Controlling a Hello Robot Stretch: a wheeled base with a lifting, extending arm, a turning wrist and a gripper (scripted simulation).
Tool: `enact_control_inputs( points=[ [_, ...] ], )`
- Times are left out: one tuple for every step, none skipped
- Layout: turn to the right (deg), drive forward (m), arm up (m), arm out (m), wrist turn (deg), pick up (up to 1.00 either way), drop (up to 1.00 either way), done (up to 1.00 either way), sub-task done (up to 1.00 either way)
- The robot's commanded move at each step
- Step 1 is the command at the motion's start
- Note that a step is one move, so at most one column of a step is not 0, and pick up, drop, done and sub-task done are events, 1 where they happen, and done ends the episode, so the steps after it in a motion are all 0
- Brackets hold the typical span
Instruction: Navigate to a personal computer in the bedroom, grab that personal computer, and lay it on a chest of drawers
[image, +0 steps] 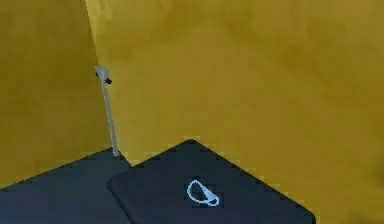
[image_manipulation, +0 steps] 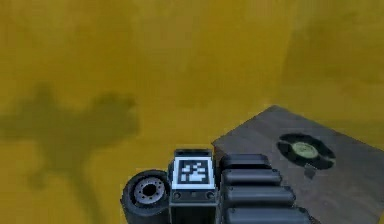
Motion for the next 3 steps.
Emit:
enact_control_inputs(
  points=[
    [45.0, 0.0, 0.0, 0.0, 0.0, 0.0, 0.0, 0.0, 0.0],
    [36.0, 0.0, 0.0, 0.0, 0.0, 0.0, 0.0, 0.0, 0.0],
    [-45.0, 0.0, 0.0, 0.0, 0.0, 0.0, 0.0, 0.0, 0.0]
  ],
)
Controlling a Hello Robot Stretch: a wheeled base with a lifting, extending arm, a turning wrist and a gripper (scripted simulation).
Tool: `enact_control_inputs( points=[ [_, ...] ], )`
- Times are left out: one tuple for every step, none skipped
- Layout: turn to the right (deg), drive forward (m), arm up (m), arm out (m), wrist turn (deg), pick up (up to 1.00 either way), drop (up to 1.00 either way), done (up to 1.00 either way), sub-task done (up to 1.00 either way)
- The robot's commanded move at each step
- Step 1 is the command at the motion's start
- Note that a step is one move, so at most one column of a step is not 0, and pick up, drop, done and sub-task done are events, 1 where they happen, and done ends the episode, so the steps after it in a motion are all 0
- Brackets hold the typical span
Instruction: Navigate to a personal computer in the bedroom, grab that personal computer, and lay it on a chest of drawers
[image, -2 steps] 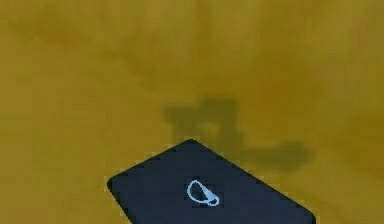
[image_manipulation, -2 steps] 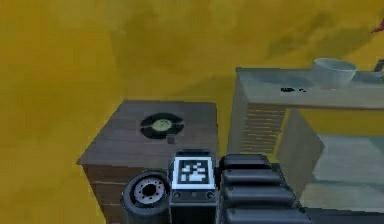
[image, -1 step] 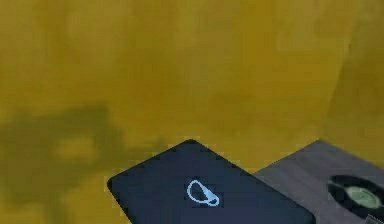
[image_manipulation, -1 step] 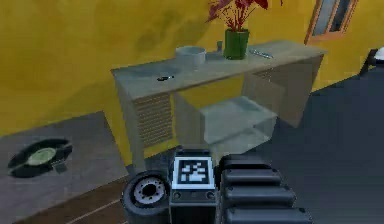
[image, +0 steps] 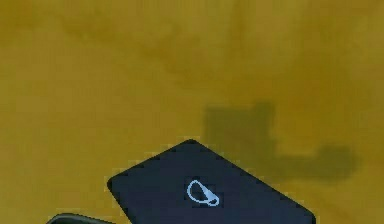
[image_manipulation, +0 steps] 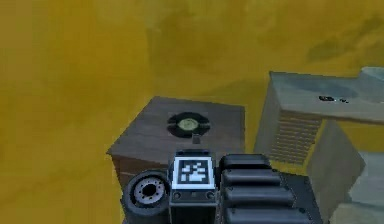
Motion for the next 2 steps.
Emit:
enact_control_inputs(
  points=[
    [-21.0, 0.0, 0.0, 0.0, 0.0, 0.0, 0.0, 0.0, 0.0],
    [45.0, 0.0, 0.0, 0.0, 0.0, 0.0, 0.0, 0.0, 0.0]
  ],
)
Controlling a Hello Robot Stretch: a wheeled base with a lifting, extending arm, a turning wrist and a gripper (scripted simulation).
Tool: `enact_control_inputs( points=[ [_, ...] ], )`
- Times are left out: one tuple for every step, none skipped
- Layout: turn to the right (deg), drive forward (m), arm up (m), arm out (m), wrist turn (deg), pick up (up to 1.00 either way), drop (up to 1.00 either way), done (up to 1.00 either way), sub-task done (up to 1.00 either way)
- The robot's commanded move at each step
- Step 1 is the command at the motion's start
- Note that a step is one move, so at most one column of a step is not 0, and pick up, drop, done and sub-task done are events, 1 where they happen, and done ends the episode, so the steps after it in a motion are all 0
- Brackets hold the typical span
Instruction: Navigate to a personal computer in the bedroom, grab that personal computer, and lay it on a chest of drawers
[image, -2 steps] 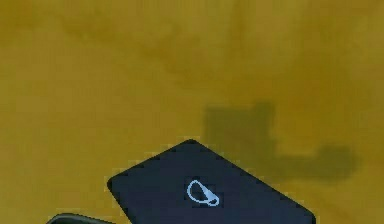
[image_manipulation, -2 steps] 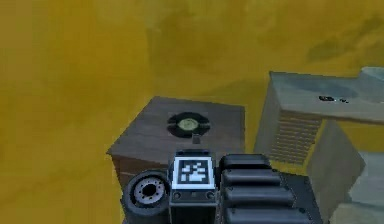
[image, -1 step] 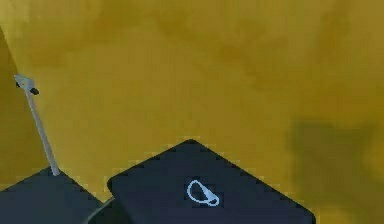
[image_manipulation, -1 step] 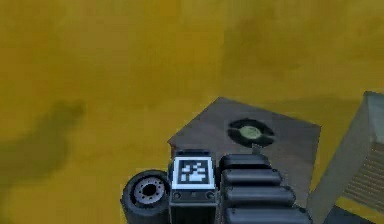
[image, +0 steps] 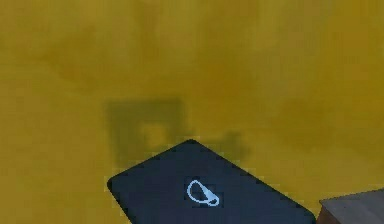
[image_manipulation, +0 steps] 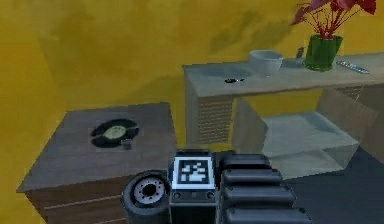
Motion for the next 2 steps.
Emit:
enact_control_inputs(
  points=[
    [6.0, 0.0, 0.0, 0.0, 0.0, 0.0, 0.0, 0.0, 0.0],
    [0.0, 0.0, 0.0, 0.48, 0.0, 0.0, 0.0, 0.0, 0.0]
  ],
)
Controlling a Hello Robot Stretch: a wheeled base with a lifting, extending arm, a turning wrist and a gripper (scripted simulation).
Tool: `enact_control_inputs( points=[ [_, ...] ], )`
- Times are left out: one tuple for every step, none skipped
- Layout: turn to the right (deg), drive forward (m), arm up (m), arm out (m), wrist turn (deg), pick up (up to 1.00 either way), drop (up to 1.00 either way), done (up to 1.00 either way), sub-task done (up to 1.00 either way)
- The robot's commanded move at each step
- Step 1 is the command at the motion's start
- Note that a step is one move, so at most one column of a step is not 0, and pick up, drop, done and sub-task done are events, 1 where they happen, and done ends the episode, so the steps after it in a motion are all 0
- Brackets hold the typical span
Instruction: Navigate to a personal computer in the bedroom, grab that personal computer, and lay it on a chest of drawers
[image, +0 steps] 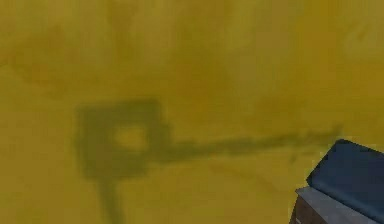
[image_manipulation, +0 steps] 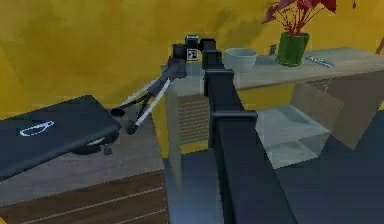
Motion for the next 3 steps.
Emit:
enact_control_inputs(
  points=[
    [0.0, 0.0, 0.0, 0.0, 39.0, 0.0, 0.0, 0.0, 0.0],
    [0.0, 0.0, -0.1, 0.0, 0.0, 0.0, 0.0, 0.0, 0.0],
    [0.0, 0.0, -0.32, 0.0, 0.0, 0.0, 0.0, 0.0, 0.0]
  ],
)
